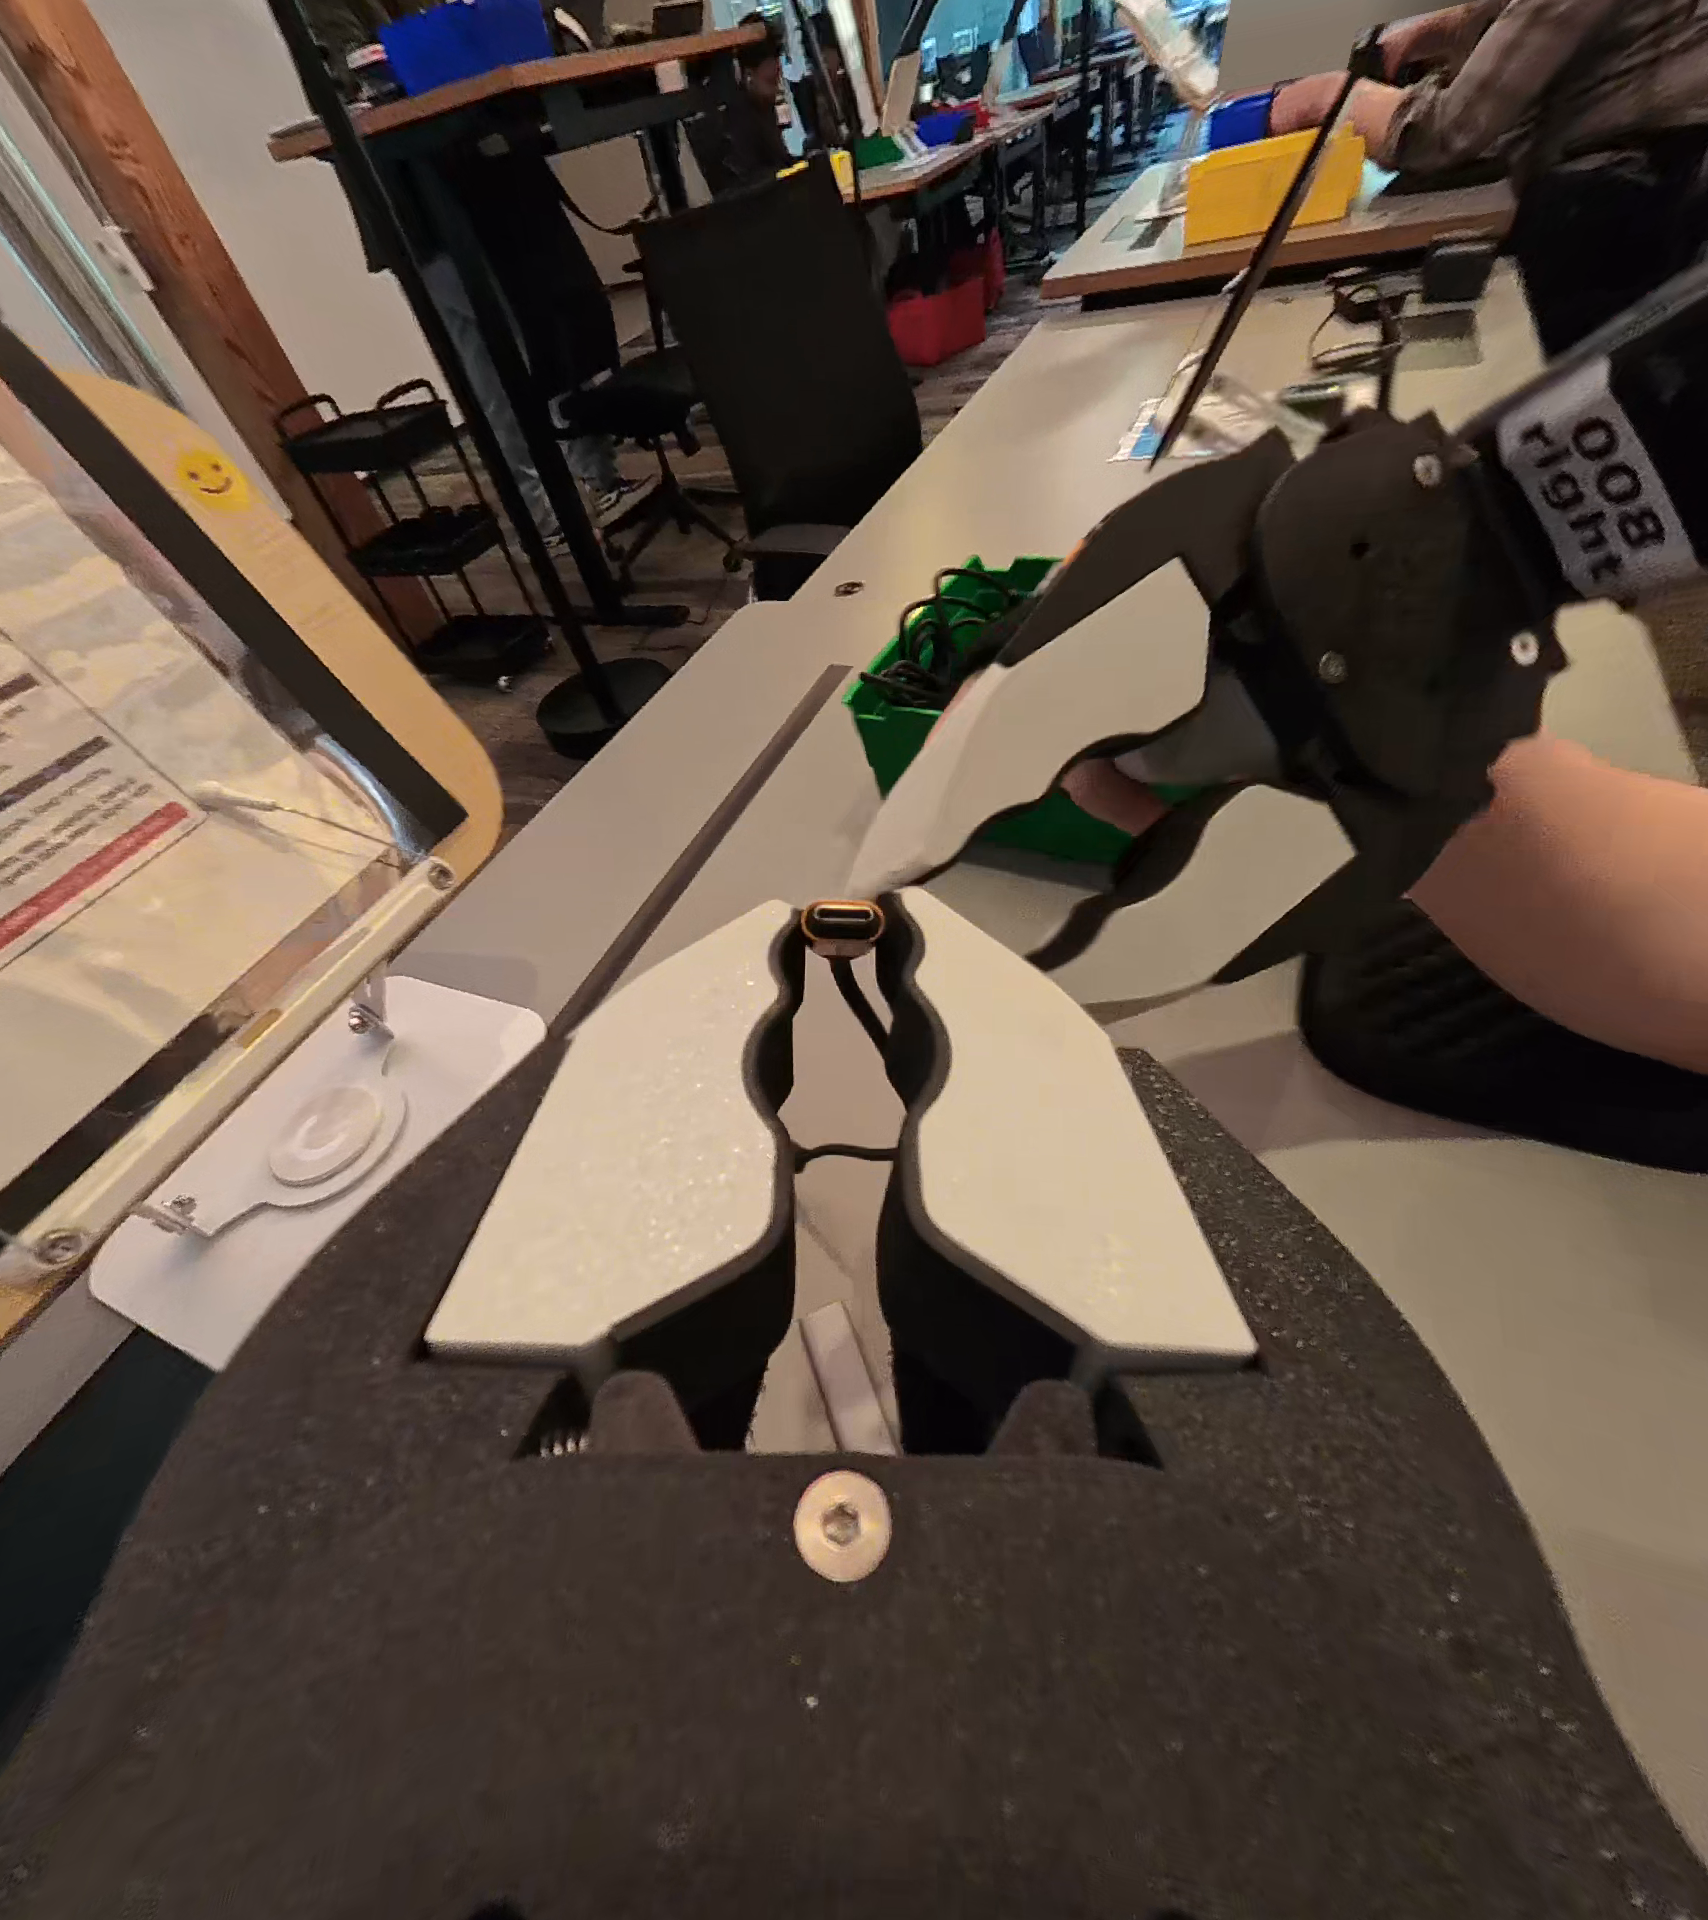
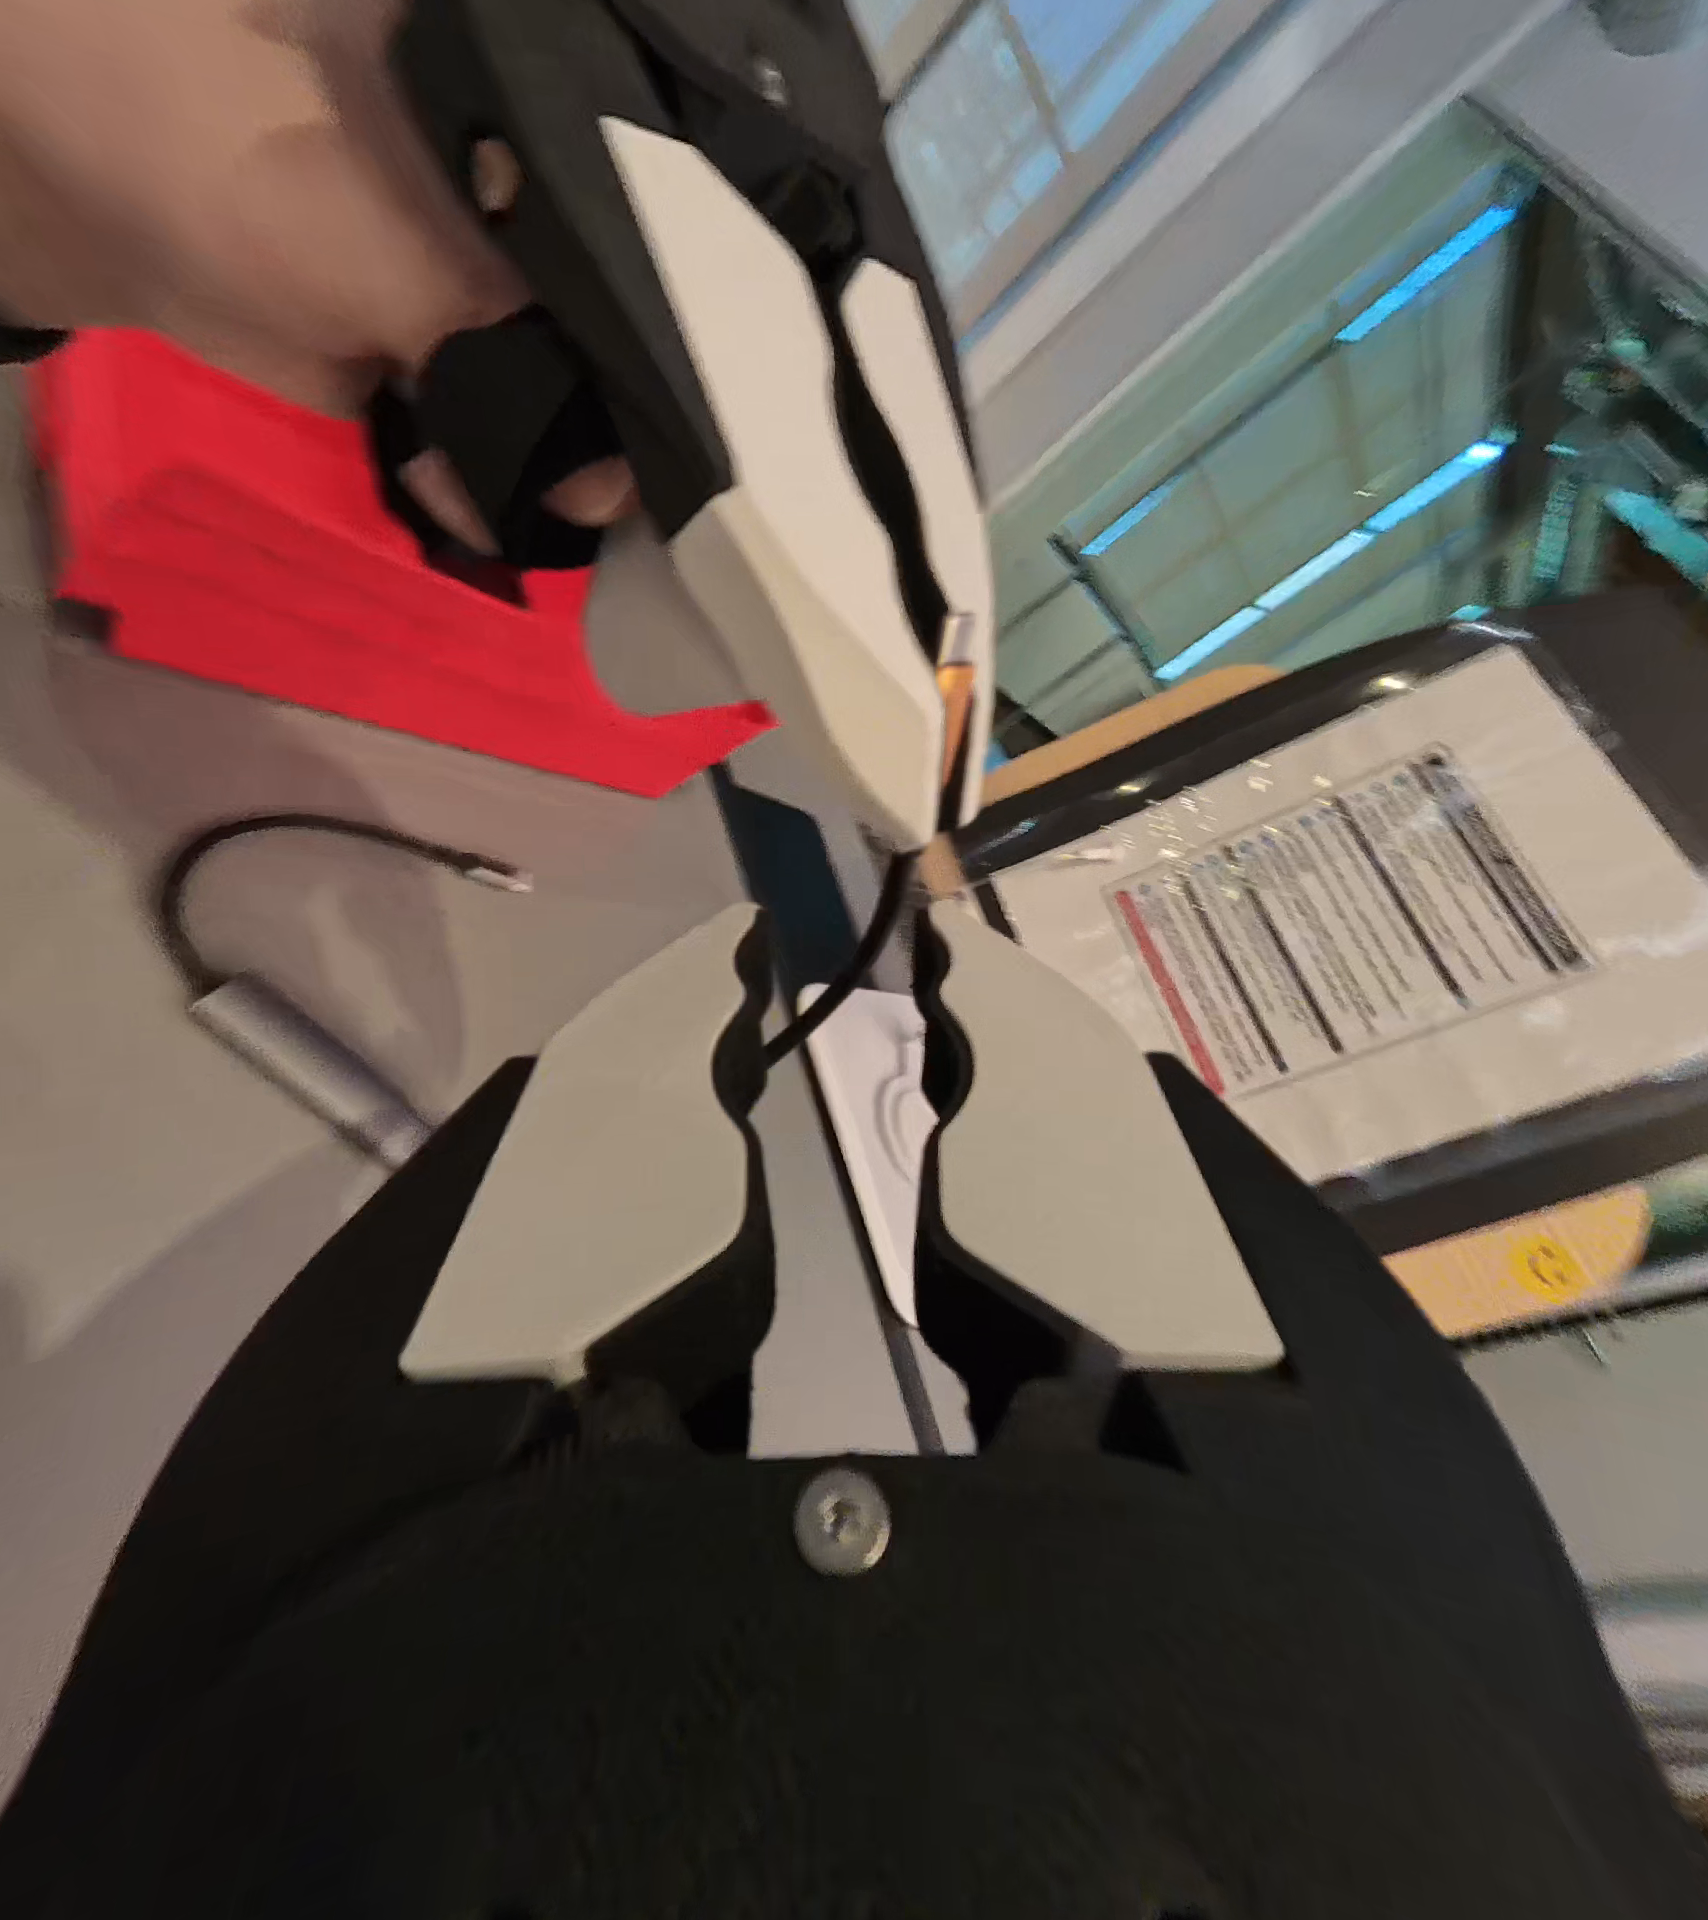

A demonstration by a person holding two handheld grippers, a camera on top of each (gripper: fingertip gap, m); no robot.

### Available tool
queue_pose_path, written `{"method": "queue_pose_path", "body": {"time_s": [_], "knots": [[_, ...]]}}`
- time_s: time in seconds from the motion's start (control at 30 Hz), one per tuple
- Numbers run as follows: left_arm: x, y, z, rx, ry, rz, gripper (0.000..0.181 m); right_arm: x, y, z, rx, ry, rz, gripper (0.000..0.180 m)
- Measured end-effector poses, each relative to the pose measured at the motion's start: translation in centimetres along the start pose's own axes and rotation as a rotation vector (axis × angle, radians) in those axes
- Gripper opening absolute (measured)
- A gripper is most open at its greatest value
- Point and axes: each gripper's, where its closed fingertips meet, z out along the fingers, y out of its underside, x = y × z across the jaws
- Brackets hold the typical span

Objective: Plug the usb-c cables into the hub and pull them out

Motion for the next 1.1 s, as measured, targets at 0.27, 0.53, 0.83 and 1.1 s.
{"method": "queue_pose_path", "body": {"time_s": [0.27, 0.53, 0.83, 1.1], "knots": [[5.9, -5.3, -5.6, 0.263, 0.381, -0.032, 0.012, 1.8, -7.7, -9.8, 0.587, -0.156, 0.161, 0.045], [10.3, -8.7, -6.0, 0.434, 0.472, 0.041, 0.012, 4.5, -0.9, -2.8, 0.756, -0.034, 0.755, 0.031], [6.9, -8.5, -5.2, 0.516, 0.385, -0.046, 0.012, 1.3, -8.4, -6.4, 0.958, -0.007, 0.443, 0.028], [6.4, -8.2, -4.6, 0.527, 0.352, -0.030, 0.012, 2.2, -9.8, -6.9, 0.996, -0.044, 0.621, 0.016]]}}
